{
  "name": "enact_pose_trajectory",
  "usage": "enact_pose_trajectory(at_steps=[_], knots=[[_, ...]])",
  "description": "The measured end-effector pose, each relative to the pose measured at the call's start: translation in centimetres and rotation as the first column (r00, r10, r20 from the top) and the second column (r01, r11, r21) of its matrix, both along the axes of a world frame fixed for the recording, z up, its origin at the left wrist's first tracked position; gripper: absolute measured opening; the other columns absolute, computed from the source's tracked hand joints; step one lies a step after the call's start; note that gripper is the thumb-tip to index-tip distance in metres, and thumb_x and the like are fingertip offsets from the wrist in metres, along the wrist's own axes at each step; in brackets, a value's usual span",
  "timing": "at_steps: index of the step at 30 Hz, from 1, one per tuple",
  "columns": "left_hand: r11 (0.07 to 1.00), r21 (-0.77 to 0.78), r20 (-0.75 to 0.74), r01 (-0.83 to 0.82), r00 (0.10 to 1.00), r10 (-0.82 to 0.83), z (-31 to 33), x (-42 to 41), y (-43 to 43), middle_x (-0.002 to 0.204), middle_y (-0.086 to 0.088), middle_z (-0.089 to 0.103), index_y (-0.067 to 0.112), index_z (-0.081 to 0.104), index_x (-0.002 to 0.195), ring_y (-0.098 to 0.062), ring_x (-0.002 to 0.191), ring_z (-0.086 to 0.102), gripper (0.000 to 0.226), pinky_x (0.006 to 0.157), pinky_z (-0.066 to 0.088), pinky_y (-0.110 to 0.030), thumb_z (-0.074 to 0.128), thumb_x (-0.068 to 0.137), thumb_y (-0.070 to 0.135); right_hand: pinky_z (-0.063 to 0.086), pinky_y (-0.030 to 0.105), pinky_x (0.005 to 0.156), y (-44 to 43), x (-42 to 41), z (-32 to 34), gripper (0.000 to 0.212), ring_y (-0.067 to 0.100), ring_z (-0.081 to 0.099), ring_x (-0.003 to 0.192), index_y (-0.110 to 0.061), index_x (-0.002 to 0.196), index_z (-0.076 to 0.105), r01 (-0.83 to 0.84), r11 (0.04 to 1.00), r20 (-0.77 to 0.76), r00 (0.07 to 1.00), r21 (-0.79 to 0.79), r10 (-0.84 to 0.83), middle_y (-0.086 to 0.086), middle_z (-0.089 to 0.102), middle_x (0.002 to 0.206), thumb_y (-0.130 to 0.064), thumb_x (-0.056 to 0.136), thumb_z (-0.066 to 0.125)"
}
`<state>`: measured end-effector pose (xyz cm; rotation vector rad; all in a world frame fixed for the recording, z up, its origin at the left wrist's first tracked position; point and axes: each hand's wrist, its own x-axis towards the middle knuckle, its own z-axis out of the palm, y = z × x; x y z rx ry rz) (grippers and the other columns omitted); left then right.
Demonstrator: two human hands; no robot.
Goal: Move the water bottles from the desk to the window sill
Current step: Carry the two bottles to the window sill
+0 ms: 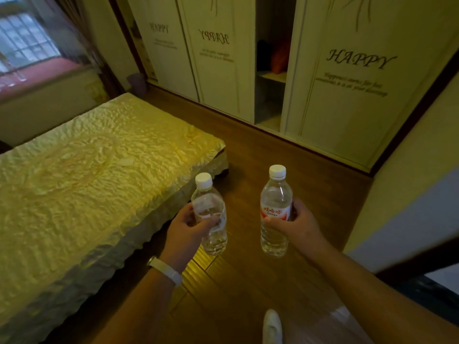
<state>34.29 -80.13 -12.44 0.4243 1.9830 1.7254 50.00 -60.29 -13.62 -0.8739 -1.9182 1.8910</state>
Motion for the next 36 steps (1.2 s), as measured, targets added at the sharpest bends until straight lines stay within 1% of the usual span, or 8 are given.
enact_pose_trajectory(at_steps=[5,10,17,19,23,26,30,36], knots=[[0.999,0.028,-0.026,0.017,1.000,-0.016,1.4,-3.4,6.6,0.100,0.001,0.076,0.022,0.070,0.110,-0.013,0.092,0.072,0.035,0.066,0.055,-0.021,0.079,0.078,0.012,0.055,0.034,0.088,6.6,-3.5,0.7,0.055,0.011,0.064,0.106,-0.028,0.124,0.055,0.022,0.999,0.007,1.000,0.036,-0.022,-0.007,0.067,0.114,-0.021,0.076,0.082],[0.999,0.033,-0.052,0.024,0.998,-0.023,1.8,-7.9,10.9,0.098,0.001,0.077,0.021,0.071,0.109,-0.015,0.091,0.073,0.033,0.066,0.055,-0.021,0.078,0.078,0.009,0.045,0.013,0.068,11.1,-7.3,1.7,0.051,-0.001,0.059,0.097,-0.037,0.116,0.050,-0.001,0.999,0.014,1.000,0.035,0.000,-0.014,0.062,0.109,-0.017,0.078,0.079],[0.999,0.036,-0.056,0.036,0.998,-0.034,0.4,-17.1,16.0,0.092,0.005,0.077,0.019,0.071,0.106,-0.009,0.087,0.072,0.032,0.063,0.052,-0.014,0.078,0.078,0.006,0.051,0.020,0.075,15.9,-15.9,0.6,0.061,0.010,0.061,0.107,-0.024,0.131,0.052,0.039,0.999,0.063,0.997,0.024,-0.040,-0.005,0.063,0.118,-0.020,0.077,0.081],[0.998,0.047,-0.044,0.041,0.998,-0.039,-0.4,-20.8,17.8,0.094,0.003,0.077,0.021,0.072,0.103,-0.012,0.089,0.072,0.032,0.066,0.054,-0.019,0.082,0.074,0.012,0.052,0.018,0.073,17.4,-19.1,0.2,0.060,0.009,0.062,0.105,-0.022,0.129,0.053,0.049,0.998,0.066,0.996,0.032,-0.051,-0.005,0.064,0.118,-0.019,0.077,0.081],[0.993,0.077,0.006,0.087,0.996,-0.088,-1.6,-28.7,21.7,0.102,-0.002,0.076,0.027,0.072,0.104,-0.022,0.097,0.072,0.036,0.082,0.058,-0.043,0.081,0.070,0.026,0.049,0.015,0.069,20.4,-26.1,0.2,0.057,0.005,0.059,0.099,-0.029,0.124,0.049,0.078,0.995,0.111,0.990,0.067,-0.085,-0.012,0.060,0.113,-0.021,0.077,0.081],[0.988,0.086,0.043,0.131,0.990,-0.135,-1.4,-34.1,24.8,0.106,-0.004,0.075,0.025,0.071,0.110,-0.024,0.100,0.071,0.039,0.085,0.058,-0.049,0.082,0.073,0.023,0.048,0.016,0.070,22.7,-30.8,0.7,0.055,0.006,0.058,0.100,-0.031,0.120,0.048,0.113,0.991,0.148,0.981,0.078,-0.123,-0.014,0.058,0.109,-0.021,0.077,0.081],[0.983,0.110,0.028,0.147,0.988,-0.151,-0.3,-40.1,28.7,0.100,-0.001,0.077,0.018,0.070,0.109,-0.017,0.093,0.073,0.035,0.067,0.057,-0.022,0.079,0.077,0.012,0.048,0.015,0.068,26.0,-36.3,1.9,0.056,0.003,0.057,0.095,-0.031,0.121,0.048,0.146,0.984,0.155,0.975,0.098,-0.160,-0.017,0.057,0.106,-0.022,0.077,0.081],[0.977,0.136,0.053,0.165,0.983,-0.173,0.5,-45.8,33.6,0.102,-0.006,0.075,0.008,0.066,0.114,-0.013,0.087,0.073,0.035,0.062,0.054,-0.015,0.074,0.080,0.001,0.049,0.021,0.077,30.8,-42.0,2.5,0.069,0.013,0.057,0.108,-0.027,0.133,0.047,0.190,0.973,0.154,0.966,0.131,-0.210,-0.010,0.057,0.116,-0.026,0.074,0.083]])
